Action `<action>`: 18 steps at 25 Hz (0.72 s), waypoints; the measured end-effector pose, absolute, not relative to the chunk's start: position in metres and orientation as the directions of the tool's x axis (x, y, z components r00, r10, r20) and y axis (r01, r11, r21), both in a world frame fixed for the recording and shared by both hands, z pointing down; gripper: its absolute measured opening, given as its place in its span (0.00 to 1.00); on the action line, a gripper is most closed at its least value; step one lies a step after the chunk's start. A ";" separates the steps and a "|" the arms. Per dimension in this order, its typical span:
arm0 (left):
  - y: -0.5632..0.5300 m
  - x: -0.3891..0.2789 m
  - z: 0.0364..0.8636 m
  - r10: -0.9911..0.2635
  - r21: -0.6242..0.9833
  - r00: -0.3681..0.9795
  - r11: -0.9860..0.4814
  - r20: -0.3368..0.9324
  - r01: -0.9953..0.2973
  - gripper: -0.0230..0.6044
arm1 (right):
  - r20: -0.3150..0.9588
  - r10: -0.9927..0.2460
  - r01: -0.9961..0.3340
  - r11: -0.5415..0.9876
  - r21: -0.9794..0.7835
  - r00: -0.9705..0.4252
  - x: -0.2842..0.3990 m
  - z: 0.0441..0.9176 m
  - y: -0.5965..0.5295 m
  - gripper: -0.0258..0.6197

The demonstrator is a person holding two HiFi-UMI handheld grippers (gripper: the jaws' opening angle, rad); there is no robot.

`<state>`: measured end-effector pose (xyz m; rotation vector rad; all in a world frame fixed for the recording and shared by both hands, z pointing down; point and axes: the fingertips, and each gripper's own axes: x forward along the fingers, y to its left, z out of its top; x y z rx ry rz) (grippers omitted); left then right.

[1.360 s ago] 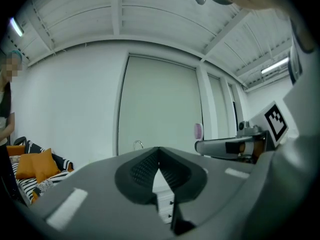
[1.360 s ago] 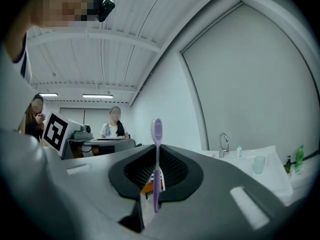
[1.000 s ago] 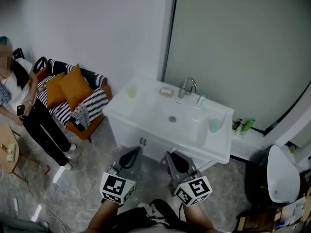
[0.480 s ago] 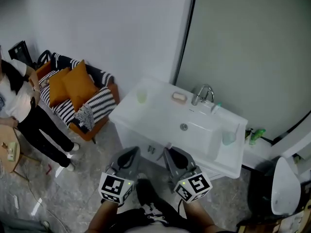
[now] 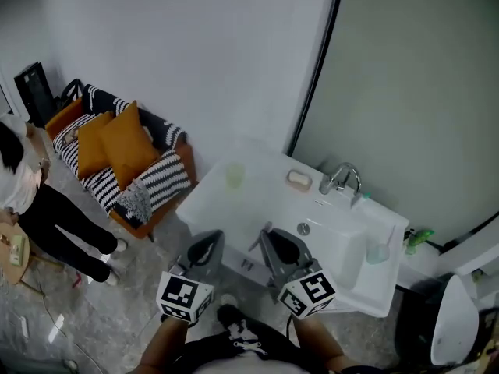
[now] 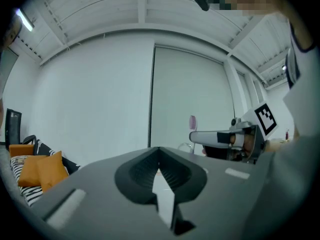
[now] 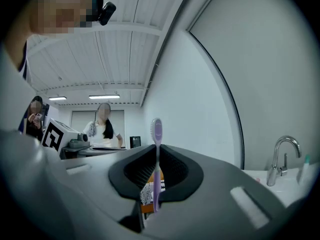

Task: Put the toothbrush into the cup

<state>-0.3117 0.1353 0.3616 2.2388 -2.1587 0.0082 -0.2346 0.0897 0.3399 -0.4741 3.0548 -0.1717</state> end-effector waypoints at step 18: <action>0.022 -0.386 0.383 -0.998 0.025 -0.007 0.009 0.062 -1.000 0.04 | -0.080 -0.232 -0.222 0.968 -0.120 -0.969 -0.329 0.337 -0.036 0.07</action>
